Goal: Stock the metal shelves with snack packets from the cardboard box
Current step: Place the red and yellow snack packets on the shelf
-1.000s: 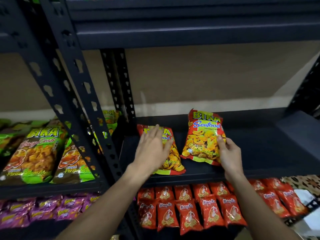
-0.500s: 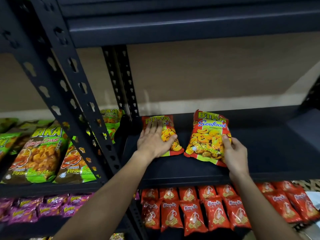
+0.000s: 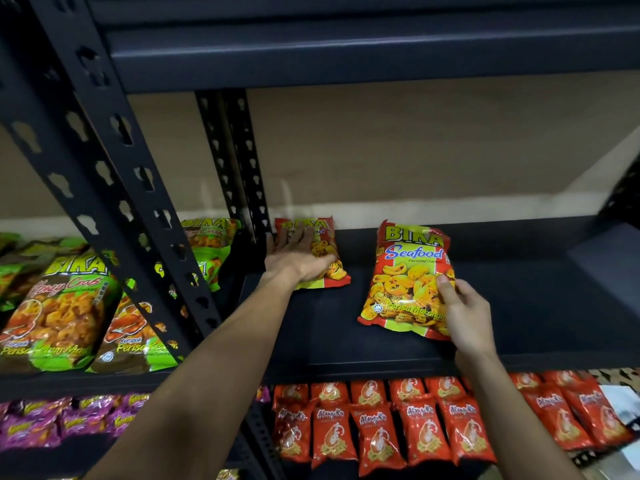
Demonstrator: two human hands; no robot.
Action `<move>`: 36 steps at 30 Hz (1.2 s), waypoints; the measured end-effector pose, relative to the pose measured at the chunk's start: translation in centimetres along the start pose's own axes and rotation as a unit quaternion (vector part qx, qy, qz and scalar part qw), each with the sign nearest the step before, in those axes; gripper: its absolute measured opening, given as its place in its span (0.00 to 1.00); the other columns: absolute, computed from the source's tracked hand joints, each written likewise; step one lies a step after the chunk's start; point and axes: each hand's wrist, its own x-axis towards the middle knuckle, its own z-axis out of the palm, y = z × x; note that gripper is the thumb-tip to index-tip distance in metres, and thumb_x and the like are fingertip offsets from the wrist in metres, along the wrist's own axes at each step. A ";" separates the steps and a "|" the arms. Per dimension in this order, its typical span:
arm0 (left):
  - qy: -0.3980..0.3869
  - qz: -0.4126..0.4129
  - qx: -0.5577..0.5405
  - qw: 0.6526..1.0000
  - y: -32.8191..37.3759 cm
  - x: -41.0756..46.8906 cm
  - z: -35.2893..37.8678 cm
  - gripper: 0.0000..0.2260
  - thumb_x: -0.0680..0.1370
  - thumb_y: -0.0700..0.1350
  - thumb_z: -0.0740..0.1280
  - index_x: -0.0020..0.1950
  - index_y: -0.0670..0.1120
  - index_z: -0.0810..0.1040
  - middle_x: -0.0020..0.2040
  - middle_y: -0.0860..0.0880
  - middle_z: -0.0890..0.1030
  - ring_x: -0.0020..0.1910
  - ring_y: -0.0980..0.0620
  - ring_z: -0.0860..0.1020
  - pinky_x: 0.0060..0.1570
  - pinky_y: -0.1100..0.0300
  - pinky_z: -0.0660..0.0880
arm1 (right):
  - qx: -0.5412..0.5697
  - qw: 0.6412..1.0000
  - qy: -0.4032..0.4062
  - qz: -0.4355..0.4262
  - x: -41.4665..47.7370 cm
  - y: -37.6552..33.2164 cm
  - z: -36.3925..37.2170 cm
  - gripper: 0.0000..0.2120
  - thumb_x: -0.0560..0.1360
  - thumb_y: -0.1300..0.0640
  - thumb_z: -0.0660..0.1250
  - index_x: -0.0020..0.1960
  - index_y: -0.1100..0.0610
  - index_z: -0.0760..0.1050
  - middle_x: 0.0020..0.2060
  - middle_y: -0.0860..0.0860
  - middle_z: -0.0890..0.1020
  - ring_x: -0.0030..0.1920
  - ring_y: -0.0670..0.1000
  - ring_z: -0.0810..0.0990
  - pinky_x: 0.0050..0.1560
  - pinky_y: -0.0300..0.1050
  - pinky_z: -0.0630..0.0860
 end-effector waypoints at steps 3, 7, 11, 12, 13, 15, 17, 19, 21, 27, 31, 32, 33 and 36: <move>0.014 -0.001 0.014 1.000 0.1 0.6 -0.2 0.41 0.72 0.76 0.48 0.81 0.57 0.44 0.81 0.56 0.42 0.79 0.46 0.38 0.73 0.39 0.31 | 0.000 1.000 -0.008 -0.006 -0.3 -0.1 -0.2 0.11 0.81 0.48 0.64 0.50 0.54 0.80 0.44 0.50 0.86 0.47 0.47 0.84 0.47 0.44 0.80; 0.029 -0.001 0.025 0.999 0.6 0.6 -0.7 0.41 0.72 0.76 0.48 0.81 0.57 0.47 0.81 0.54 0.44 0.79 0.45 0.40 0.69 0.36 0.27 | 0.003 1.000 -0.020 -0.018 -0.9 -0.5 0.0 0.10 0.81 0.51 0.65 0.51 0.57 0.80 0.43 0.48 0.85 0.38 0.36 0.82 0.35 0.29 0.74; 0.055 0.008 -0.022 0.998 0.7 -0.3 -1.1 0.41 0.74 0.75 0.48 0.81 0.55 0.45 0.81 0.51 0.40 0.79 0.45 0.39 0.72 0.38 0.30 | 0.015 0.999 -0.046 -0.021 -1.8 -0.7 0.6 0.09 0.81 0.53 0.66 0.53 0.58 0.80 0.44 0.49 0.85 0.39 0.37 0.83 0.34 0.27 0.73; 0.070 0.015 -0.049 0.996 0.8 -0.8 -1.1 0.39 0.76 0.73 0.49 0.81 0.53 0.47 0.81 0.51 0.41 0.80 0.46 0.41 0.74 0.39 0.33 | 0.021 0.998 -0.053 -0.021 -2.0 -0.7 0.8 0.09 0.80 0.53 0.66 0.53 0.57 0.80 0.44 0.49 0.85 0.42 0.39 0.83 0.36 0.28 0.74; 0.089 0.021 -0.092 0.992 0.9 -1.5 -1.1 0.37 0.77 0.70 0.50 0.80 0.52 0.52 0.81 0.49 0.44 0.80 0.45 0.45 0.76 0.41 0.39 | 0.026 0.998 -0.060 -0.020 -2.3 -0.8 1.1 0.09 0.80 0.52 0.66 0.54 0.56 0.80 0.45 0.48 0.86 0.44 0.41 0.84 0.38 0.29 0.75; 0.126 0.031 -0.211 0.969 1.1 -3.7 -1.0 0.30 0.80 0.66 0.54 0.74 0.47 0.67 0.79 0.42 0.59 0.76 0.42 0.62 0.74 0.46 0.59 | 0.029 0.997 -0.073 -0.015 -2.7 -0.8 1.6 0.09 0.80 0.50 0.67 0.54 0.54 0.81 0.47 0.48 0.86 0.49 0.45 0.84 0.46 0.37 0.78; 0.170 0.044 -0.297 0.939 1.0 -6.7 -0.8 0.25 0.81 0.62 0.57 0.68 0.44 0.73 0.70 0.41 0.72 0.67 0.41 0.72 0.66 0.50 0.70 | 0.037 0.996 -0.087 -0.009 -3.3 -0.9 2.4 0.09 0.79 0.49 0.67 0.55 0.53 0.81 0.48 0.48 0.86 0.50 0.47 0.85 0.50 0.43 0.79; 0.204 0.072 -0.329 0.919 0.6 -9.9 -0.3 0.23 0.82 0.57 0.59 0.71 0.44 0.71 0.70 0.44 0.71 0.69 0.45 0.70 0.68 0.53 0.67 | 0.044 0.994 -0.101 -0.008 -4.2 -1.1 3.3 0.09 0.79 0.50 0.67 0.54 0.52 0.81 0.47 0.48 0.86 0.49 0.46 0.85 0.47 0.41 0.78; 0.219 0.089 -0.350 0.906 0.3 -12.5 0.2 0.23 0.83 0.56 0.59 0.74 0.47 0.68 0.77 0.48 0.63 0.75 0.49 0.63 0.72 0.55 0.61 | 0.042 0.992 -0.120 -0.006 -5.1 -1.0 4.4 0.08 0.79 0.50 0.67 0.54 0.51 0.81 0.47 0.48 0.86 0.48 0.46 0.85 0.47 0.41 0.79; 0.255 0.128 -0.302 0.909 -0.1 -15.1 1.9 0.25 0.84 0.56 0.55 0.79 0.47 0.59 0.81 0.54 0.51 0.79 0.57 0.51 0.72 0.63 0.52 | 0.025 0.983 -0.179 -0.014 -7.3 -0.6 8.2 0.08 0.80 0.49 0.66 0.55 0.50 0.81 0.46 0.47 0.86 0.47 0.45 0.84 0.44 0.37 0.78; 0.255 0.139 -0.229 0.929 -0.6 -14.2 2.9 0.25 0.85 0.56 0.51 0.80 0.46 0.57 0.81 0.50 0.50 0.79 0.55 0.46 0.75 0.61 0.42 | 0.003 0.978 -0.208 -0.007 -7.4 -0.2 9.6 0.11 0.81 0.46 0.64 0.59 0.48 0.80 0.52 0.45 0.85 0.55 0.43 0.81 0.56 0.39 0.76; 0.249 0.138 -0.214 0.934 -0.8 -14.0 3.2 0.26 0.85 0.56 0.50 0.80 0.47 0.55 0.81 0.50 0.49 0.79 0.55 0.44 0.74 0.62 0.40 | -0.011 0.976 -0.217 -0.005 -7.4 -0.1 9.6 0.13 0.81 0.45 0.64 0.61 0.48 0.79 0.54 0.44 0.84 0.57 0.42 0.80 0.60 0.41 0.75; 0.246 0.136 -0.197 0.939 -1.0 -13.8 3.4 0.26 0.85 0.57 0.49 0.81 0.48 0.54 0.81 0.50 0.48 0.79 0.55 0.43 0.74 0.61 0.39 | -0.024 0.974 -0.226 -0.003 -7.3 -0.1 9.6 0.14 0.81 0.44 0.63 0.63 0.48 0.78 0.56 0.43 0.83 0.59 0.41 0.79 0.62 0.41 0.73; 0.236 0.128 -0.143 0.953 -1.3 -13.7 4.2 0.28 0.84 0.59 0.45 0.81 0.49 0.49 0.81 0.51 0.45 0.79 0.54 0.40 0.75 0.59 0.37 | -0.042 0.968 -0.248 -0.003 -7.3 -0.2 9.0 0.14 0.81 0.45 0.63 0.62 0.49 0.78 0.55 0.43 0.83 0.58 0.40 0.79 0.60 0.39 0.74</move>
